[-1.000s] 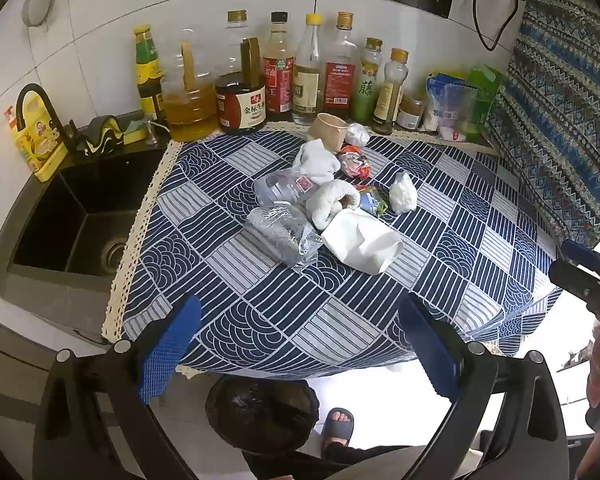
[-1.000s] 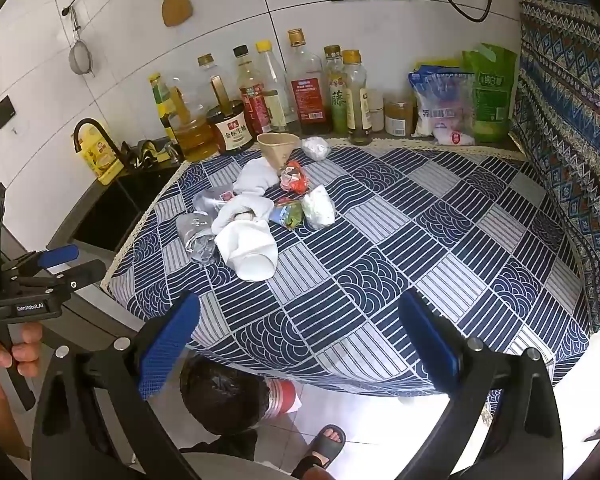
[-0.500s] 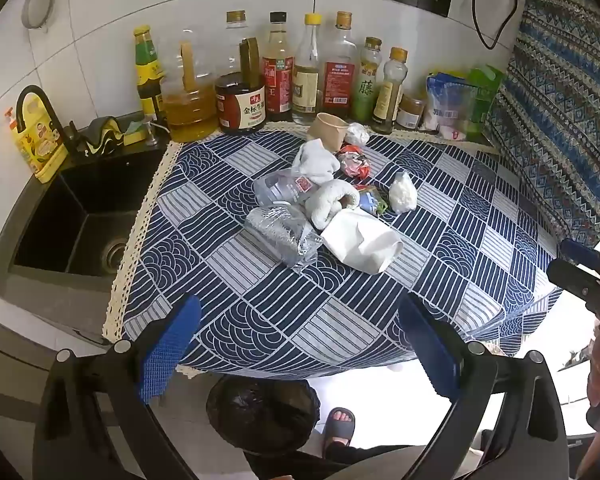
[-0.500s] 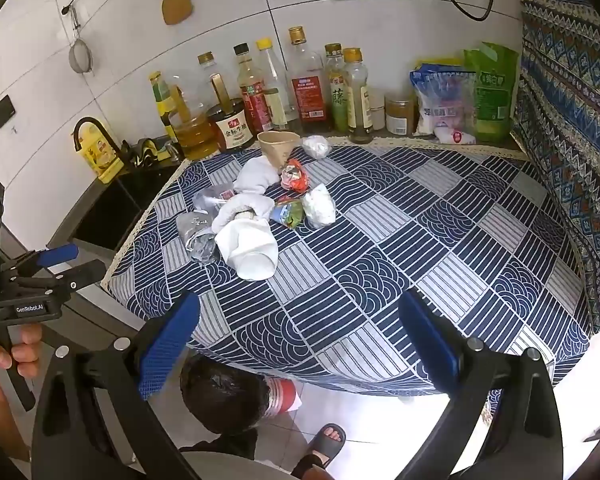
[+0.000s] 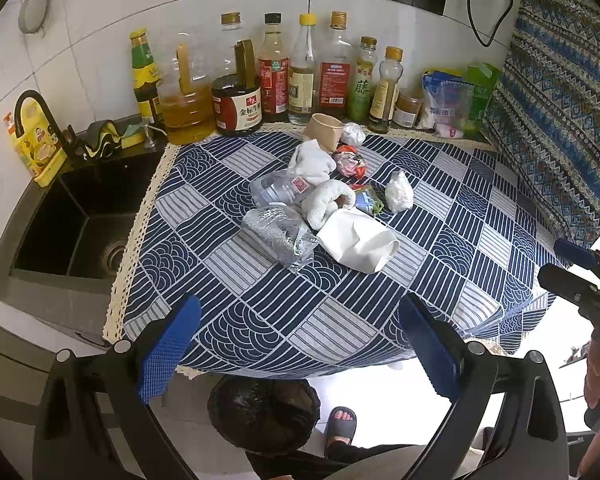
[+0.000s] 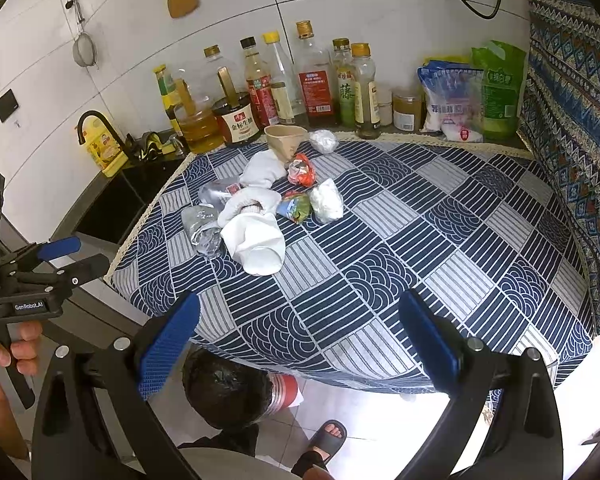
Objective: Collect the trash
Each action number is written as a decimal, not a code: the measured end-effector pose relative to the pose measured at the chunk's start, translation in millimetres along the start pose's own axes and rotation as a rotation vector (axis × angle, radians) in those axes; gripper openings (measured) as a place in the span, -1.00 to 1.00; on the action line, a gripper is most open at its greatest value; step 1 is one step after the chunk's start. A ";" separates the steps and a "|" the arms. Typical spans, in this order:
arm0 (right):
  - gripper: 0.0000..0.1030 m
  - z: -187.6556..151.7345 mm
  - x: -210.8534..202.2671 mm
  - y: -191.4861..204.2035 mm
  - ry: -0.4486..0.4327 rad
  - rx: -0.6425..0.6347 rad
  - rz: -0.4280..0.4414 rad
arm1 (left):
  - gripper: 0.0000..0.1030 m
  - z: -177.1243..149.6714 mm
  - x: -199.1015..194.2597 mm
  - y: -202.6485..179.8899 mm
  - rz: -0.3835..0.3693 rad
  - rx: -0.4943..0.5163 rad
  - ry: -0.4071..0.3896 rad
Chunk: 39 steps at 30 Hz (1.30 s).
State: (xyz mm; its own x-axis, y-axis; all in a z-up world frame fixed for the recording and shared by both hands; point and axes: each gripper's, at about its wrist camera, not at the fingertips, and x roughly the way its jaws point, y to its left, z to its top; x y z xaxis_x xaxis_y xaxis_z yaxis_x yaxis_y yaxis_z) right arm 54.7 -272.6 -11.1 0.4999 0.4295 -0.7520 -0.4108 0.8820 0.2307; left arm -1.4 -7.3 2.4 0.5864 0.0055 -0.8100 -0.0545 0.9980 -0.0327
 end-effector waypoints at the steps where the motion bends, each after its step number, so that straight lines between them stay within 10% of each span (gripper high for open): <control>1: 0.91 -1.0 0.3 0.0 0.002 0.002 0.003 | 0.87 0.2 0.2 -0.2 0.001 0.000 0.001; 39: 0.91 5.1 7.8 -4.9 0.032 0.039 0.020 | 0.87 7.2 4.5 -10.7 0.004 0.048 0.062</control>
State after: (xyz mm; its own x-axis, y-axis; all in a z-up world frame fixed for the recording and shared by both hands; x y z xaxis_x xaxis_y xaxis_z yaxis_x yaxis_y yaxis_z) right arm 64.5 -272.6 -15.0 0.4672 0.4410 -0.7663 -0.3902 0.8806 0.2689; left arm 7.7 -17.5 3.4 0.5353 0.0067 -0.8446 -0.0171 0.9998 -0.0030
